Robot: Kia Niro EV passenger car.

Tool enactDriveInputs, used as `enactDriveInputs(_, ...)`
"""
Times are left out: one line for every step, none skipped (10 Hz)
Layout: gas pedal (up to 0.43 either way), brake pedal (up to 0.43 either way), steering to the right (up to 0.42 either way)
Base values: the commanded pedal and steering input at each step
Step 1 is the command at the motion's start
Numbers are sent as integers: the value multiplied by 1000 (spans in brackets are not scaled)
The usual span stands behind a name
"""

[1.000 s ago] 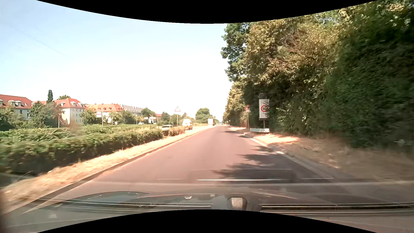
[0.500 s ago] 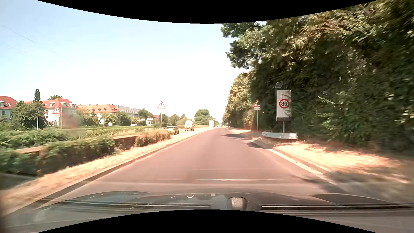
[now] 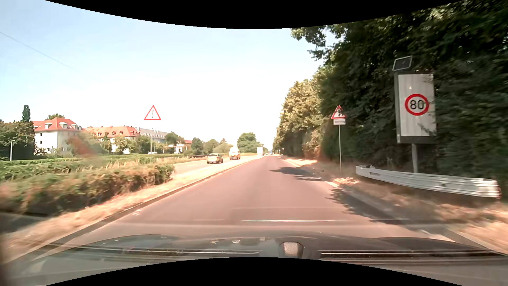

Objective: Follow the waypoints while adhering to traffic rules and regulations

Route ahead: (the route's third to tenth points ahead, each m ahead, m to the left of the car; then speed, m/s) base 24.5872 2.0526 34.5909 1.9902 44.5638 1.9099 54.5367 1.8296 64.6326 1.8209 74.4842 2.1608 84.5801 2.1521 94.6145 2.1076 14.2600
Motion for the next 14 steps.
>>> enactDriveInputs(248,0,0)
enactDriveInputs(248,0,0)
enactDriveInputs(248,0,0)
enactDriveInputs(260,0,0)
enactDriveInputs(311,0,0)
enactDriveInputs(350,0,0)
enactDriveInputs(390,0,0)
enactDriveInputs(461,0,0)
enactDriveInputs(520,0,0)
enactDriveInputs(571,0,0)
enactDriveInputs(571,0,0)
enactDriveInputs(571,0,0)
enactDriveInputs(571,0,0)
enactDriveInputs(551,0,0)
